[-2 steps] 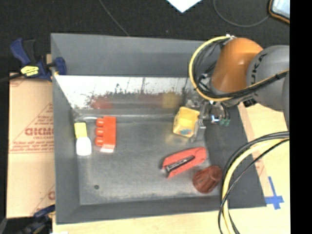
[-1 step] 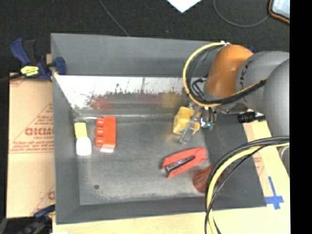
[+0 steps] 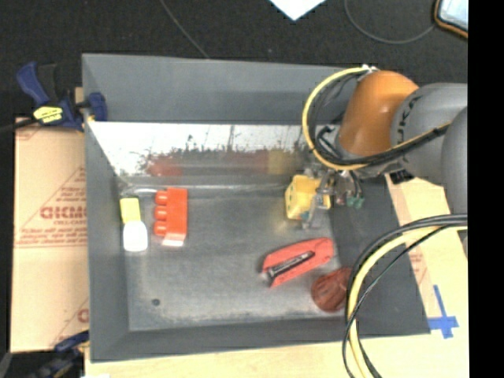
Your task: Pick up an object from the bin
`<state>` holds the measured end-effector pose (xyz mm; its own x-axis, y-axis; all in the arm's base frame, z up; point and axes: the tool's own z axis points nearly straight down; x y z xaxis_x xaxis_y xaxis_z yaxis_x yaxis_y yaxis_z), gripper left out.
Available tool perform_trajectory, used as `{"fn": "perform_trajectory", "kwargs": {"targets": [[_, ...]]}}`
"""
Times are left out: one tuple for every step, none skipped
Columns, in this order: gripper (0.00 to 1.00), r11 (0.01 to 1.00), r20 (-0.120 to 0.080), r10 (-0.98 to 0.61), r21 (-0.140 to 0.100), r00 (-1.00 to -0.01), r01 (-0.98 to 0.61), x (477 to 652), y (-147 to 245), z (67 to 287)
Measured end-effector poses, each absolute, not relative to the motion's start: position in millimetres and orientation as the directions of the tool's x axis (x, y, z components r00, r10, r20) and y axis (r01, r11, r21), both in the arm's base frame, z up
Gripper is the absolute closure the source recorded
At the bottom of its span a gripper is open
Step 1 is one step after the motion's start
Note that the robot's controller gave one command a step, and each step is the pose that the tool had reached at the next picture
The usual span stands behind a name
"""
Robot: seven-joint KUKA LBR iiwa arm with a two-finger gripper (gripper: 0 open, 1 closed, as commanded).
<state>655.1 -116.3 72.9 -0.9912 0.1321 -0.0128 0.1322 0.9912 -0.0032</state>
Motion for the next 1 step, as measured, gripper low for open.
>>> {"fn": "perform_trajectory", "kwargs": {"targets": [[1.00, 0.991, -0.013, 0.132, -0.003, -0.991, 0.132, 655.1, -116.3, 72.9]]}}
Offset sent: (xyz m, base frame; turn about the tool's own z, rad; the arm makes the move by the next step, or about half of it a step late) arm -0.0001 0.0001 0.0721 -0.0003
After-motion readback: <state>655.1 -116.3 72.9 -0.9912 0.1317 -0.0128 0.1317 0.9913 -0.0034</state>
